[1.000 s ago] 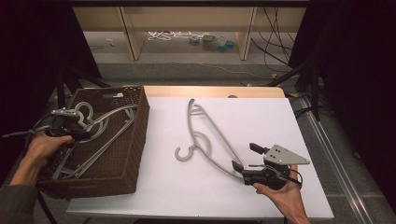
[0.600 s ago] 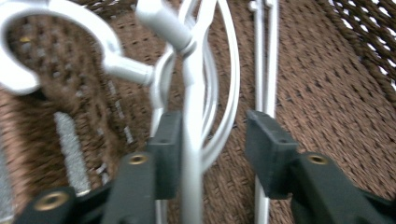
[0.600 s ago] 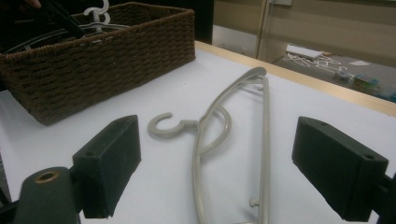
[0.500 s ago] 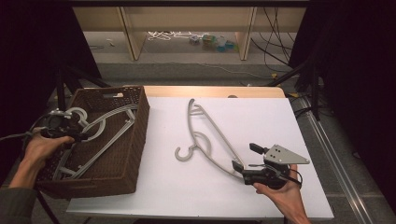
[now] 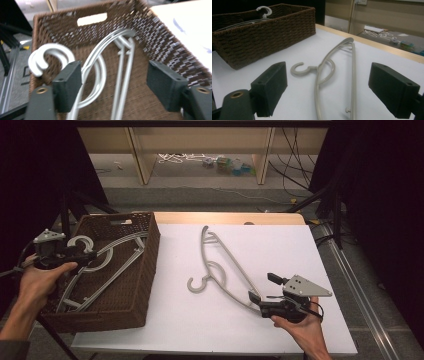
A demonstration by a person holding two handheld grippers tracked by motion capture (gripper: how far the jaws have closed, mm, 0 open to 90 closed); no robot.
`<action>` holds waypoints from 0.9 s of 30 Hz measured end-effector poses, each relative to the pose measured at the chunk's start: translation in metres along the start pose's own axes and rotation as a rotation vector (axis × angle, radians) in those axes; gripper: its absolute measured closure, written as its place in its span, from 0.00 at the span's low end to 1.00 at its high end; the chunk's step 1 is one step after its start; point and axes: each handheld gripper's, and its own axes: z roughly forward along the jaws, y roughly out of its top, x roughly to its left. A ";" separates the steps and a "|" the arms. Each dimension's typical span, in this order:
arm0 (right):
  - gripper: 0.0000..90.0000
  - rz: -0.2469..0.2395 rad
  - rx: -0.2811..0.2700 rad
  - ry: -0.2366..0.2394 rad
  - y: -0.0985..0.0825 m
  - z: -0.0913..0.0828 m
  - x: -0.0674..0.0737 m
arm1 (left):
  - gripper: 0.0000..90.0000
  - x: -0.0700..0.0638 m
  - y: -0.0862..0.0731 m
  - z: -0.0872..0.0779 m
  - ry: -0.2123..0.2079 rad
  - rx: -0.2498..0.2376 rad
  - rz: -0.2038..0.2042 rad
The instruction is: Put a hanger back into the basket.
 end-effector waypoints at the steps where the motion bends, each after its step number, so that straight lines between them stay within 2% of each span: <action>1: 0.18 0.001 -0.001 0.000 0.000 0.000 0.000 | 0.30 -0.006 0.001 -0.004 -0.009 -0.022 -0.002; 2: 0.18 0.001 -0.003 0.001 0.000 0.000 0.000 | 0.29 -0.015 0.002 -0.009 -0.027 -0.049 -0.004; 6: 0.18 0.003 -0.003 -0.001 0.000 0.000 0.001 | 0.28 -0.035 0.004 -0.018 -0.082 -0.123 -0.006; 10: 0.18 0.018 -0.001 0.004 0.001 -0.001 0.001 | 0.28 -0.055 0.003 -0.023 -0.122 -0.173 -0.006; 16: 0.18 0.023 -0.009 0.015 0.001 0.000 0.001 | 0.27 -0.084 -0.004 -0.025 -0.184 -0.231 0.007; 18: 0.18 0.023 -0.010 0.019 0.000 0.000 0.001 | 0.27 -0.092 -0.007 -0.024 -0.205 -0.249 -0.001; 24: 0.18 0.027 -0.018 0.010 0.000 0.001 0.000 | 0.23 -0.119 -0.016 -0.018 -0.254 -0.288 0.036; 27: 0.18 0.027 -0.017 0.025 0.000 0.001 0.000 | 0.20 -0.130 -0.019 -0.014 -0.288 -0.304 0.044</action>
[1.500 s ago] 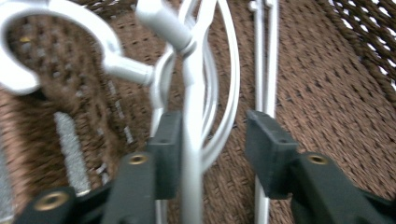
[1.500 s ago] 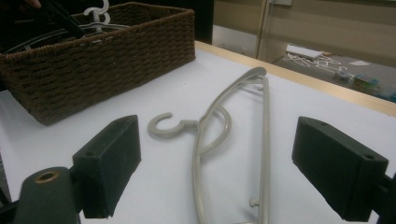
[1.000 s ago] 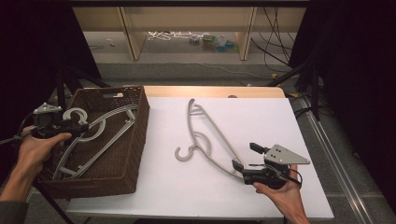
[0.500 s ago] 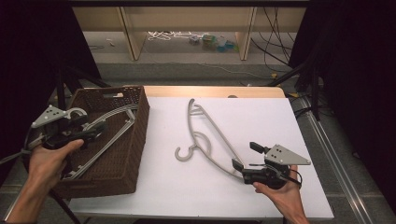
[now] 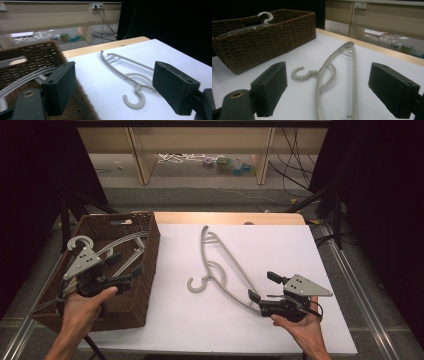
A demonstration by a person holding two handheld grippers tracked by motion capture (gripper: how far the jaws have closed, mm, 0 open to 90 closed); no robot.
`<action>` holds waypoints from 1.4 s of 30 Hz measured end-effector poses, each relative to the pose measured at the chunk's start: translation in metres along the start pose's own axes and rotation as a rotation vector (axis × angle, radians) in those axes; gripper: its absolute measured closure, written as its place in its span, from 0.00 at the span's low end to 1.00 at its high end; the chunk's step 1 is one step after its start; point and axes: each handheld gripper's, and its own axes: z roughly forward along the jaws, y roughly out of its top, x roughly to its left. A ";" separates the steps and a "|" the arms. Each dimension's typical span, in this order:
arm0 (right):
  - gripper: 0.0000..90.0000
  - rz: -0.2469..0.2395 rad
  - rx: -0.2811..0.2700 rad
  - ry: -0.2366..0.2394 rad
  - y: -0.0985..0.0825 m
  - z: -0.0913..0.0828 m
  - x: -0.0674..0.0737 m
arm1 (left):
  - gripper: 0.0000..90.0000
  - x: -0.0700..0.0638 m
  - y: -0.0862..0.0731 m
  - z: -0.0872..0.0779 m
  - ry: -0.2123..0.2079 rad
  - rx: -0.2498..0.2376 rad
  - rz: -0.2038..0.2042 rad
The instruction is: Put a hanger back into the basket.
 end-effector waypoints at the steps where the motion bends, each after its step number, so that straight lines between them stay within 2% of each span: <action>1: 0.18 0.000 -0.004 -0.001 0.000 0.000 0.000 | 0.19 -0.003 -0.001 0.001 -0.005 0.007 0.004; 3: 0.18 -0.004 -0.015 -0.015 0.000 0.000 0.000 | 0.18 -0.007 -0.004 0.005 -0.023 0.000 0.019; 8: 0.18 -0.001 -0.008 -0.007 0.000 0.001 0.001 | 0.18 -0.017 -0.013 0.012 -0.055 -0.010 0.040; 14: 0.18 -0.001 -0.005 -0.005 0.000 0.001 0.001 | 0.18 -0.029 -0.026 0.017 -0.078 -0.016 0.045; 15: 0.18 -0.002 -0.005 -0.006 0.000 0.001 0.001 | 0.18 -0.031 -0.028 0.019 -0.092 -0.027 0.065; 17: 0.18 0.001 -0.006 -0.001 0.000 0.002 0.001 | 0.18 -0.038 -0.033 0.020 -0.101 -0.017 0.046; 18: 0.18 0.001 -0.004 0.002 0.000 0.002 0.001 | 0.18 -0.039 -0.034 0.021 -0.110 -0.015 0.072; 21: 0.18 0.002 -0.005 0.002 0.000 0.002 0.001 | 0.18 -0.048 -0.041 0.024 -0.129 -0.009 0.103; 22: 0.18 -0.002 -0.005 -0.002 0.000 0.002 0.001 | 0.18 -0.052 -0.044 0.024 -0.136 -0.008 0.086; 23: 0.18 -0.003 -0.004 0.002 0.000 0.002 0.001 | 0.18 -0.054 -0.046 0.025 -0.141 -0.006 0.099; 24: 0.18 -0.002 0.000 0.001 0.000 0.002 0.002 | 0.18 -0.058 -0.050 0.026 -0.146 -0.007 0.084; 25: 0.18 -0.006 -0.001 -0.003 0.000 0.003 0.002 | 0.18 -0.059 -0.052 0.026 -0.145 0.001 0.100; 26: 0.18 -0.008 0.000 0.002 0.000 0.005 0.003 | 0.18 -0.062 -0.056 0.027 -0.149 0.001 0.093; 29: 0.18 -0.015 0.032 0.005 -0.001 0.009 0.005 | 0.18 -0.063 -0.063 0.028 -0.156 0.012 0.109; 31: 0.18 -0.032 0.045 0.015 -0.001 0.013 0.006 | 0.18 -0.063 -0.067 0.029 -0.153 -0.001 0.105; 32: 0.18 -0.036 0.052 0.017 -0.001 0.016 0.007 | 0.18 -0.062 -0.069 0.030 -0.158 -0.014 0.134; 33: 0.18 -0.038 0.067 0.027 -0.002 0.018 0.008 | 0.18 -0.063 -0.070 0.028 -0.148 -0.004 0.134; 35: 0.18 -0.051 0.087 0.036 -0.001 0.023 0.010 | 0.18 -0.063 -0.074 0.028 -0.163 -0.001 0.120; 37: 0.18 -0.074 0.098 0.037 -0.001 0.030 0.011 | 0.18 -0.063 -0.076 0.028 -0.158 0.003 0.134; 42: 0.18 -0.109 0.196 0.058 -0.003 0.050 0.014 | 0.18 -0.061 -0.078 0.027 -0.154 0.007 0.133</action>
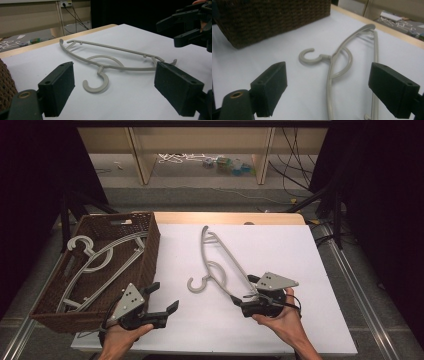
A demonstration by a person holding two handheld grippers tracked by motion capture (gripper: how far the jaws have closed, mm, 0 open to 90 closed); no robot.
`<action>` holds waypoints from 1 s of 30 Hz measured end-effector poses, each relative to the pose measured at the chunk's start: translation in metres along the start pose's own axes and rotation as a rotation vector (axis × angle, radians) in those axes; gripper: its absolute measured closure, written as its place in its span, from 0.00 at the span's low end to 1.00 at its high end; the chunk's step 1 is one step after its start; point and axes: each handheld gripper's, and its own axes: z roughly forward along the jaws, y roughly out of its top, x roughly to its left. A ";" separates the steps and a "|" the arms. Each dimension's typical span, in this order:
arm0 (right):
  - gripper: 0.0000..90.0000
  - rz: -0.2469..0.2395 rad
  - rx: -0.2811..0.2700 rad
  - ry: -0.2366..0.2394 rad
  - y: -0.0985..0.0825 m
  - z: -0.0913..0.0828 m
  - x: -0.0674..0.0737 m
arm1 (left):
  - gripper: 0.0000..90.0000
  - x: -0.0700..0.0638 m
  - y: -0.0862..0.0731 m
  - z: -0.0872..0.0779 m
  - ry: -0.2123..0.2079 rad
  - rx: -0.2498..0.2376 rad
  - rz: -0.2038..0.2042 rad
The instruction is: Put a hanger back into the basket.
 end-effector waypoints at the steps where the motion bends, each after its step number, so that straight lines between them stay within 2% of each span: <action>1: 0.18 -0.009 0.009 -0.005 0.000 0.003 -0.001 | 0.18 0.000 0.000 -0.001 0.001 0.001 0.005; 2: 0.18 -0.013 0.034 -0.001 0.001 0.009 -0.001 | 0.18 0.001 0.000 -0.001 0.001 0.001 0.015; 3: 0.18 -0.012 0.066 0.007 0.001 0.013 -0.002 | 0.18 0.002 0.000 -0.002 -0.001 -0.005 0.006; 7: 0.20 -0.023 0.141 0.007 0.001 0.030 -0.007 | 0.18 0.004 -0.001 -0.005 0.005 -0.014 -0.008; 8: 0.20 -0.023 0.157 0.013 0.001 0.033 -0.007 | 0.18 0.006 0.000 -0.006 0.006 -0.015 0.008; 11: 0.22 -0.036 0.206 0.020 0.000 0.043 -0.008 | 0.18 0.007 -0.001 -0.007 0.010 -0.011 0.001; 16: 0.25 -0.044 0.262 0.034 -0.001 0.061 -0.009 | 0.18 0.008 -0.002 -0.008 0.005 -0.010 -0.001; 17: 0.26 -0.046 0.257 0.025 -0.003 0.065 -0.009 | 0.18 0.009 -0.002 -0.008 0.010 -0.012 -0.002; 19: 0.27 -0.051 0.293 0.039 -0.002 0.069 -0.010 | 0.19 0.010 -0.002 -0.008 0.011 -0.015 0.004; 20: 0.28 -0.051 0.285 0.030 -0.003 0.072 -0.010 | 0.19 0.010 -0.002 -0.008 0.011 -0.016 0.008; 23: 0.30 -0.058 0.323 0.045 -0.005 0.079 -0.011 | 0.19 0.009 -0.002 -0.007 0.004 -0.010 -0.006; 25: 0.34 -0.068 0.335 0.054 -0.005 0.084 -0.012 | 0.19 0.009 -0.003 -0.007 0.000 -0.005 0.002; 26: 0.35 -0.050 0.345 0.052 -0.005 0.086 -0.011 | 0.19 0.009 -0.002 -0.007 -0.002 -0.004 0.010; 27: 0.35 -0.041 0.357 0.057 -0.005 0.088 -0.011 | 0.19 0.008 -0.003 -0.007 -0.001 -0.006 -0.007; 28: 0.36 -0.055 0.350 0.054 -0.005 0.090 -0.013 | 0.19 0.008 -0.003 -0.007 -0.001 -0.008 -0.006; 30: 0.39 -0.045 0.373 0.065 -0.004 0.093 -0.014 | 0.19 0.009 -0.002 -0.008 -0.001 -0.011 -0.001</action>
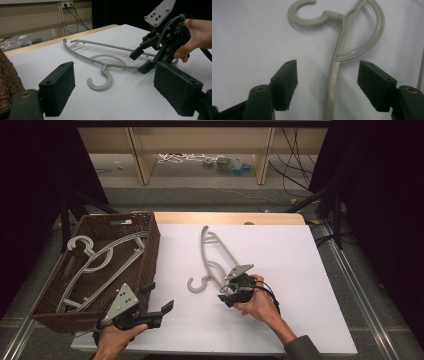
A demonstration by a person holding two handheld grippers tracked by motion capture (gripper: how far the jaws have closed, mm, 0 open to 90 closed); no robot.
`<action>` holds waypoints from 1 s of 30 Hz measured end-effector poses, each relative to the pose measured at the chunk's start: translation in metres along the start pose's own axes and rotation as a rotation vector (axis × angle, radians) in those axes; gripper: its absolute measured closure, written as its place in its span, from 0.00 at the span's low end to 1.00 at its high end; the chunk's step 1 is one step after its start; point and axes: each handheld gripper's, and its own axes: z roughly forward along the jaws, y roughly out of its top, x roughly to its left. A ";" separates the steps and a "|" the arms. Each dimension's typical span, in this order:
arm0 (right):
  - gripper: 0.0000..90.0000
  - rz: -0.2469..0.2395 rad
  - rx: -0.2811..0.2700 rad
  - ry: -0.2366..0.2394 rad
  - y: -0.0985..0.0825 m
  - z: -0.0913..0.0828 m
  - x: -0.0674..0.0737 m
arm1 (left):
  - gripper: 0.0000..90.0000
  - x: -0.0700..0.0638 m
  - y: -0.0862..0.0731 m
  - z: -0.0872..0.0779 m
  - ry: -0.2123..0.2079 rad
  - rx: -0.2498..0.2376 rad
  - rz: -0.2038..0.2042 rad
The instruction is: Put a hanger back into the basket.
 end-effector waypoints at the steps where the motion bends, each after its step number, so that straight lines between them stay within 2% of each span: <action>1: 0.40 0.001 0.001 -0.002 0.000 0.001 0.000 | 0.19 0.000 0.000 0.000 -0.001 0.002 0.000; 3: 0.43 0.013 0.012 0.011 0.002 0.003 -0.001 | 0.19 -0.001 0.000 0.000 -0.001 -0.001 -0.009; 5: 0.45 0.022 0.016 0.005 0.003 0.006 -0.002 | 0.19 0.001 0.000 0.000 -0.004 -0.002 0.013; 6: 0.47 0.031 0.032 0.021 0.003 0.006 -0.003 | 0.19 0.001 0.000 0.000 -0.006 -0.001 0.012; 7: 0.47 0.034 0.030 0.013 0.003 0.007 -0.003 | 0.19 0.000 0.000 0.000 -0.007 0.002 0.007; 8: 0.48 0.047 0.052 0.018 0.003 0.008 -0.004 | 0.19 0.000 0.000 0.000 -0.008 0.004 0.006; 12: 0.53 0.053 0.065 0.032 0.002 0.012 -0.006 | 0.19 -0.001 -0.001 0.000 -0.010 0.008 -0.005; 14: 0.57 0.038 0.070 0.041 0.003 0.014 -0.008 | 0.19 -0.001 -0.001 0.001 -0.016 -0.002 0.004; 17: 0.62 0.053 0.092 0.047 0.003 0.015 -0.008 | 0.19 -0.001 0.000 0.001 -0.011 0.007 0.004; 22: 0.71 0.039 0.104 0.031 0.006 0.017 -0.009 | 0.19 0.000 -0.001 0.002 -0.020 -0.002 0.007; 30: 0.76 0.032 0.116 0.021 0.009 0.019 -0.009 | 0.19 -0.001 -0.001 0.002 -0.015 0.017 0.011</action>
